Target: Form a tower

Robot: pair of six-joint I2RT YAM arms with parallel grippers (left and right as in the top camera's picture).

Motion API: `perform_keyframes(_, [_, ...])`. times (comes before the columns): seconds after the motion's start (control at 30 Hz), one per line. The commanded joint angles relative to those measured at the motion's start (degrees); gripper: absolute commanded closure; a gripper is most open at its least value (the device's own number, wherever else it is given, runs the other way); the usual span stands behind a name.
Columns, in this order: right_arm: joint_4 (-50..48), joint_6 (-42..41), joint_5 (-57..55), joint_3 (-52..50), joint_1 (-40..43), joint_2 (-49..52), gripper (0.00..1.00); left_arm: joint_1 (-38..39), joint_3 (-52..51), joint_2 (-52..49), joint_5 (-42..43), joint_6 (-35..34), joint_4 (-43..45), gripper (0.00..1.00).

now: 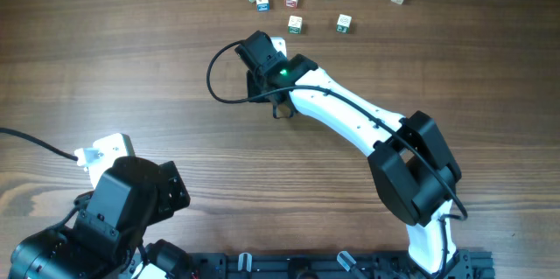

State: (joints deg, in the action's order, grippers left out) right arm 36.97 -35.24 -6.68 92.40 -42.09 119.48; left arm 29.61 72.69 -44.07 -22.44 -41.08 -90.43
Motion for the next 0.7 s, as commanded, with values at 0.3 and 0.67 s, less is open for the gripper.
perform_keyframes(0.3, [-1.84,0.76,0.52,0.85,0.04,1.9,0.86,-0.26,-0.09,0.04,0.31,-0.76,-0.04,0.0])
perform_keyframes(0.67, [-3.06,0.57,0.74,0.85,-0.17,2.93,0.83,-0.26,-0.09,0.04,0.31,-0.76,-0.04,0.0])
